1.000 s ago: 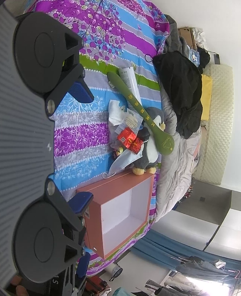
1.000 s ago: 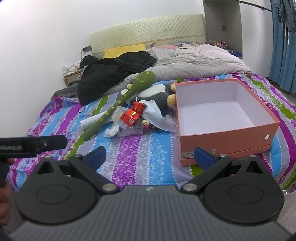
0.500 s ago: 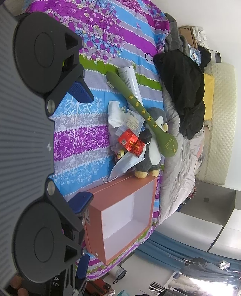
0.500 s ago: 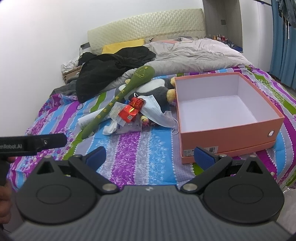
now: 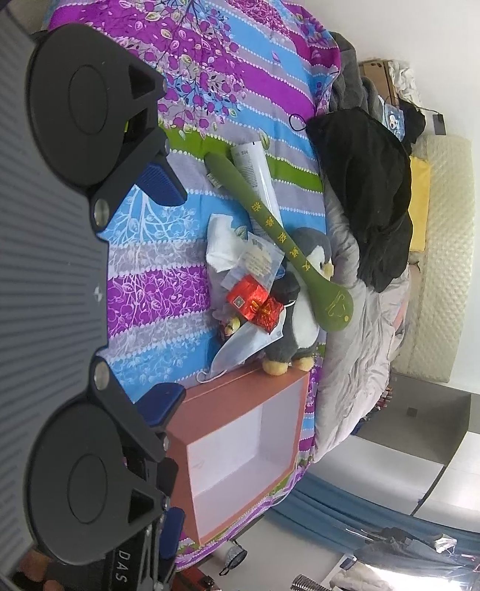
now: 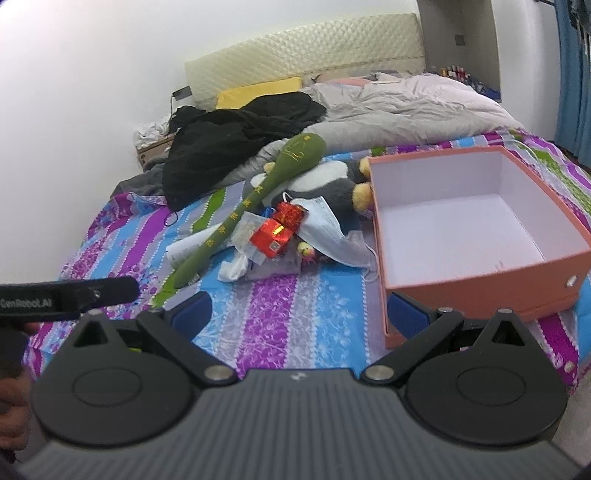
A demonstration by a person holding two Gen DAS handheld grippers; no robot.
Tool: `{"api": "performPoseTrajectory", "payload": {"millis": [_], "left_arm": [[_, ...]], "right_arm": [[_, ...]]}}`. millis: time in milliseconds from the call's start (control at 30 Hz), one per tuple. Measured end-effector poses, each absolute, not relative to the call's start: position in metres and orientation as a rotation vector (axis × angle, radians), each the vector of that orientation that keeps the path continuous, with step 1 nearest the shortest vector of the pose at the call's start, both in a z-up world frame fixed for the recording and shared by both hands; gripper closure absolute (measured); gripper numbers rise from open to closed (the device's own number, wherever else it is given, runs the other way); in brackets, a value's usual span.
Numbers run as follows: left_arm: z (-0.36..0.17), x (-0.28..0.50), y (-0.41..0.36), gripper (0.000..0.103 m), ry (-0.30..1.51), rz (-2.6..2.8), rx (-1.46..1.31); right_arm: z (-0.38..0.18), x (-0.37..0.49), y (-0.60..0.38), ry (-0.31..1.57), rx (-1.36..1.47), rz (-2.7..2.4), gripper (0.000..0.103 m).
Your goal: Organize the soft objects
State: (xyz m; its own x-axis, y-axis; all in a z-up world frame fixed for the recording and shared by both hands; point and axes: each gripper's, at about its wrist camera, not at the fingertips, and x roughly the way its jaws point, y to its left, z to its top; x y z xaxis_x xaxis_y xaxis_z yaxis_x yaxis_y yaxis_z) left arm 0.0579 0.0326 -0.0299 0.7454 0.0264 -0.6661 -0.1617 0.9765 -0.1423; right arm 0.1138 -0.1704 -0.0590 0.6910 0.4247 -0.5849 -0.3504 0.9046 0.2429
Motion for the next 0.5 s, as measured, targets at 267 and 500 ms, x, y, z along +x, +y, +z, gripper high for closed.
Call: {"api": "performPoseTrajectory", "payload": {"millis": [267, 500], "left_arm": [[-0.040, 0.077, 0.042, 0.000, 0.746, 0.108, -0.172], [-0.053, 0.098, 0.053, 0.000, 0.756, 0.112, -0.175]], "right_arm": [[-0.066, 0.131, -0.157, 0.703, 0.094, 0.446, 0.000], [-0.078, 0.144, -0.146, 0.735, 0.088, 0.451, 0.000]]}}
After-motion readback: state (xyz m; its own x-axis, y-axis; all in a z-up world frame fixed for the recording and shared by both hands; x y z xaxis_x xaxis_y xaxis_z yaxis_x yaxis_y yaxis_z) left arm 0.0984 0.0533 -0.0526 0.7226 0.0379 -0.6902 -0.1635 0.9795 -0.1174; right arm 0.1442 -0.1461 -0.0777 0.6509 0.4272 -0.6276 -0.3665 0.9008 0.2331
